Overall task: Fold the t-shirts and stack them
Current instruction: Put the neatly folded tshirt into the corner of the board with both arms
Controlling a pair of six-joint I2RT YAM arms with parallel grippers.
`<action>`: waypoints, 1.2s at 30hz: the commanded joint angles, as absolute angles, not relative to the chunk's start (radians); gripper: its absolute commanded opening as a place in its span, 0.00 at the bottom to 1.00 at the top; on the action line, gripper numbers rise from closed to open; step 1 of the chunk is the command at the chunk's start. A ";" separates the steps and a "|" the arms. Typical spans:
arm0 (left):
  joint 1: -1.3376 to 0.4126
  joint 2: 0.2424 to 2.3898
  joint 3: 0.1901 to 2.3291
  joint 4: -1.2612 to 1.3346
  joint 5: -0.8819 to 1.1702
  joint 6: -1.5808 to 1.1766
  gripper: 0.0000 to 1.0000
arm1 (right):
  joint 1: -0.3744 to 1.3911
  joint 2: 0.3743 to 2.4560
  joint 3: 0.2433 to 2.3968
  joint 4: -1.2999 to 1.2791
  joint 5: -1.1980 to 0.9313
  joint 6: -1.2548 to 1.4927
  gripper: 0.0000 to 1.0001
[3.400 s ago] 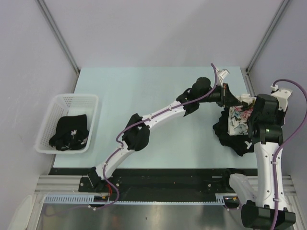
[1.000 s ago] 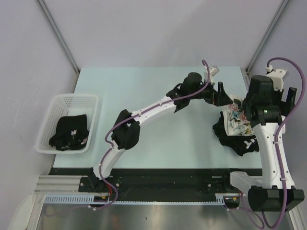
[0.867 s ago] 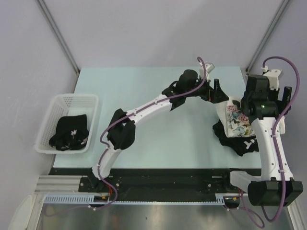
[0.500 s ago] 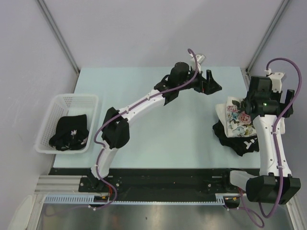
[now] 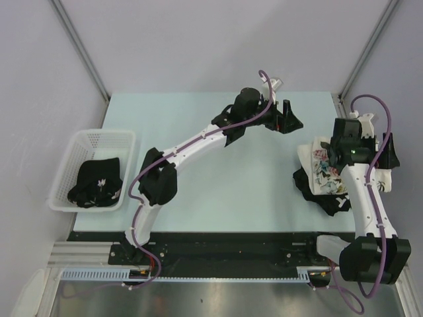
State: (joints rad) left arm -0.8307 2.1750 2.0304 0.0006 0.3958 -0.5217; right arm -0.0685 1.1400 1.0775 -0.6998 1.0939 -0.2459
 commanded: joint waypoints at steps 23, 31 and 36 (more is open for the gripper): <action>-0.824 2.060 2.003 0.034 0.417 -0.500 1.00 | -0.041 1.078 1.137 -0.459 1.287 -0.442 1.00; -0.824 2.066 2.008 0.046 0.426 -0.515 0.99 | -0.041 1.063 1.166 -0.733 1.233 -0.250 1.00; -0.824 2.063 1.999 0.057 0.436 -0.523 1.00 | -0.034 1.051 1.166 -0.874 1.195 -0.169 1.00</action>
State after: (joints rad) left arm -0.8288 2.1223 2.0037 0.0029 0.4072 -0.5159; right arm -0.0429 1.0790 1.1355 -0.7185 1.2209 -0.2749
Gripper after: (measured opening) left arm 0.994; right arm 0.994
